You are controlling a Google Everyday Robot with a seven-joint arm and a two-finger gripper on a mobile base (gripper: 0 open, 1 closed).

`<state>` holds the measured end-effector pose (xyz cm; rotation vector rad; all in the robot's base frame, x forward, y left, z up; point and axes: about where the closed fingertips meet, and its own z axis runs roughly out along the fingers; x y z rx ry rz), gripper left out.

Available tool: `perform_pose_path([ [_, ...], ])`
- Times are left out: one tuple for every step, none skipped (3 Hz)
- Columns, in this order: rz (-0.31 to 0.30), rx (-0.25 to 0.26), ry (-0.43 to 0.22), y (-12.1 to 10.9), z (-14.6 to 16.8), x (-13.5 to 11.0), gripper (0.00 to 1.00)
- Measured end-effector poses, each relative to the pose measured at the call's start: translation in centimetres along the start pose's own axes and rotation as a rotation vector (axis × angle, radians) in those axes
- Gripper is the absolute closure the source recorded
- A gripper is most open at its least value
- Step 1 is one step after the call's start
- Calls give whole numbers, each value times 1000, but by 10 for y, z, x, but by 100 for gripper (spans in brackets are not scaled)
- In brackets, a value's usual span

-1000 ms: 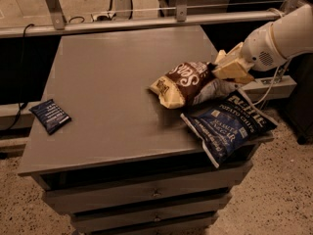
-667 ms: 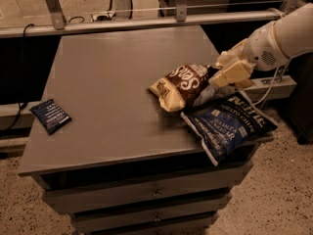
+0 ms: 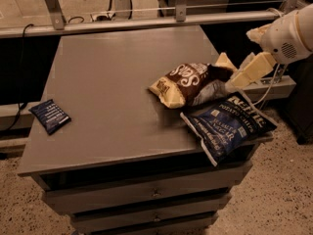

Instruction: Move brown chip bag near blue chip bag

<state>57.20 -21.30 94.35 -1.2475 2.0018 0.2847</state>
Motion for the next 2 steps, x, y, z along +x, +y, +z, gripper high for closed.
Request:
perform_pose_path([
  [-11,34,-31,-25,-36,19,0],
  [-57,88,-64,-47,-88,18,0],
])
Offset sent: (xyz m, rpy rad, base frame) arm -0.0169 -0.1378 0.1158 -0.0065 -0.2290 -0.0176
